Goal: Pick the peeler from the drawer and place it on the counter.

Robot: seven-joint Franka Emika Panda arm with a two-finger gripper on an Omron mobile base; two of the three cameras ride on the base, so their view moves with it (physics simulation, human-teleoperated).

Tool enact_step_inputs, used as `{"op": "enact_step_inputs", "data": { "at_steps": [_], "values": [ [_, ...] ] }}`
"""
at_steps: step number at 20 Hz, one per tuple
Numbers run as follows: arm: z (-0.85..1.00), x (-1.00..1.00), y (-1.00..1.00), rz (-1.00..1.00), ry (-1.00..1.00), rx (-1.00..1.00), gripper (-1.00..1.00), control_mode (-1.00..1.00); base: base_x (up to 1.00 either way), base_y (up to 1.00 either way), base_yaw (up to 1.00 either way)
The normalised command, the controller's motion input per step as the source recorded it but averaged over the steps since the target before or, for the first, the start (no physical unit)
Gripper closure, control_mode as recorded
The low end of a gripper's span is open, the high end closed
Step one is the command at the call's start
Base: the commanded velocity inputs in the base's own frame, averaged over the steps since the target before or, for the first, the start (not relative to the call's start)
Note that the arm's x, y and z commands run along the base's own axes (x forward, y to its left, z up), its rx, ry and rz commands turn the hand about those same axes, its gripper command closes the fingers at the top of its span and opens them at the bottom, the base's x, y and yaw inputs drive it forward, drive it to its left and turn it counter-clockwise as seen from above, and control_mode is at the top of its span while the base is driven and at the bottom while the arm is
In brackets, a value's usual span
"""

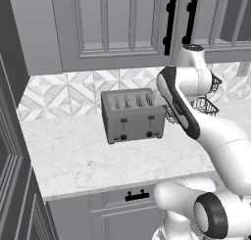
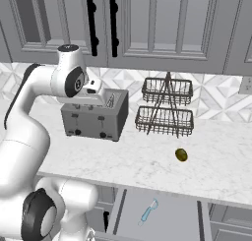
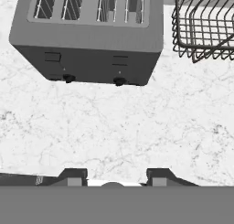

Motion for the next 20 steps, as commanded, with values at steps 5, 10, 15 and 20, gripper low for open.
{"op": "enact_step_inputs", "data": {
  "at_steps": [5, 10, 15, 20],
  "values": [
    [0.00, -0.19, 0.00, 0.00, 0.00, 0.00, -1.00, -1.00, 0.00, 0.00, 0.00],
    [0.00, -0.45, 0.00, 0.00, -0.01, 0.00, -1.00, -1.00, 0.00, 0.00, 0.00],
    [0.00, -0.66, -0.17, -0.08, 0.00, 0.00, -1.00, -1.00, 0.00, 0.00, 0.00],
    [0.00, -0.68, -0.54, -0.23, 0.00, 0.00, -1.00, -1.00, 0.00, 0.00, 0.00]
  ]
}}
